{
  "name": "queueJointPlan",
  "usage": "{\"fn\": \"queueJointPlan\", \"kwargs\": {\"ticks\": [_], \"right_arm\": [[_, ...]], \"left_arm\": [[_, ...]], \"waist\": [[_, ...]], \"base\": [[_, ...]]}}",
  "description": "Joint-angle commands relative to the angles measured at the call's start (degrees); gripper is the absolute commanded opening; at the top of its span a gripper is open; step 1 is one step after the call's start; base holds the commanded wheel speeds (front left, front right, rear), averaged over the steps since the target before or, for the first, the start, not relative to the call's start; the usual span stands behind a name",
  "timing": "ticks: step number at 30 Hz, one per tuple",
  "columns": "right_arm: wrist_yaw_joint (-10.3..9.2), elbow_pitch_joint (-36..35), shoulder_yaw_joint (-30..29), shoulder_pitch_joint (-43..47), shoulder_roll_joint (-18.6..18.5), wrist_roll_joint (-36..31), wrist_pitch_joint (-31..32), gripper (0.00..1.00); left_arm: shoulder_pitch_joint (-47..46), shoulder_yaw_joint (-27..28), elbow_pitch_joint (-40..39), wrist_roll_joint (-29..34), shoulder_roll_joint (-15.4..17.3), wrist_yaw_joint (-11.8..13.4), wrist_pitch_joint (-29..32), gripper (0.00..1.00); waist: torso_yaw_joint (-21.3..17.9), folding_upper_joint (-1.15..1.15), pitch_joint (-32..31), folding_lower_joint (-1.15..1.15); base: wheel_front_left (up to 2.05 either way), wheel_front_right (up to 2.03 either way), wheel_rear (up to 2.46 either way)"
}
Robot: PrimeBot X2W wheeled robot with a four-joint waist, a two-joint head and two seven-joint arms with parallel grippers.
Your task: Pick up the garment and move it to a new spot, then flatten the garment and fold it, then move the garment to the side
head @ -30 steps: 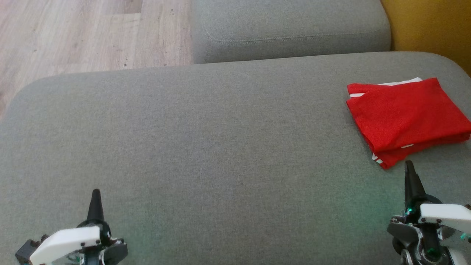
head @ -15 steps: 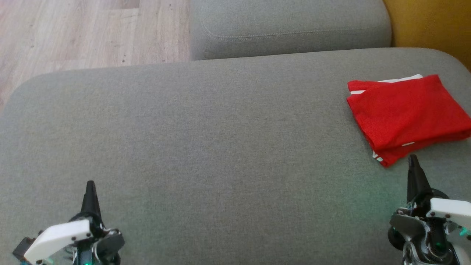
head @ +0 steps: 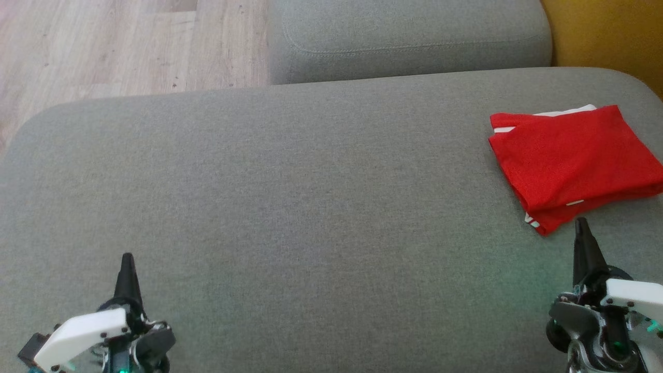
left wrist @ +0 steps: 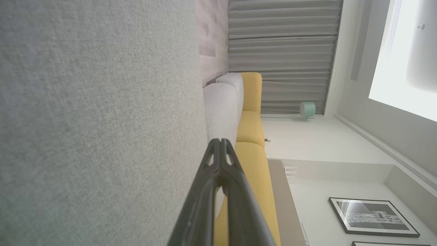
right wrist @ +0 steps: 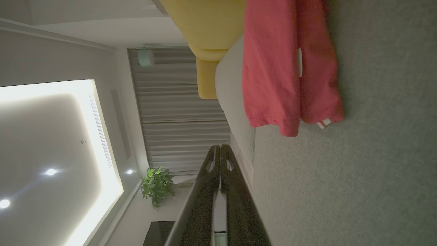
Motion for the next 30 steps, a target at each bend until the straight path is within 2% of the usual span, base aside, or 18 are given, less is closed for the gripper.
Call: {"fn": "queueJointPlan", "kwargs": {"ticks": [1,30], "right_arm": [[0.40,-1.8,1.0,-2.8,-0.8,0.3,0.3,0.00],[0.40,-1.8,0.7,-2.9,-0.6,0.1,0.5,0.00]], "left_arm": [[-2.8,2.3,-1.7,-0.1,0.3,-0.4,0.2,0.00],[-2.8,2.4,-1.7,0.0,0.2,-0.4,0.3,0.00]], "waist": [[0.0,0.00,0.0,0.00],[0.0,0.00,0.0,0.00]], "base": [[0.00,0.00,0.00],[0.00,0.00,0.00]]}}
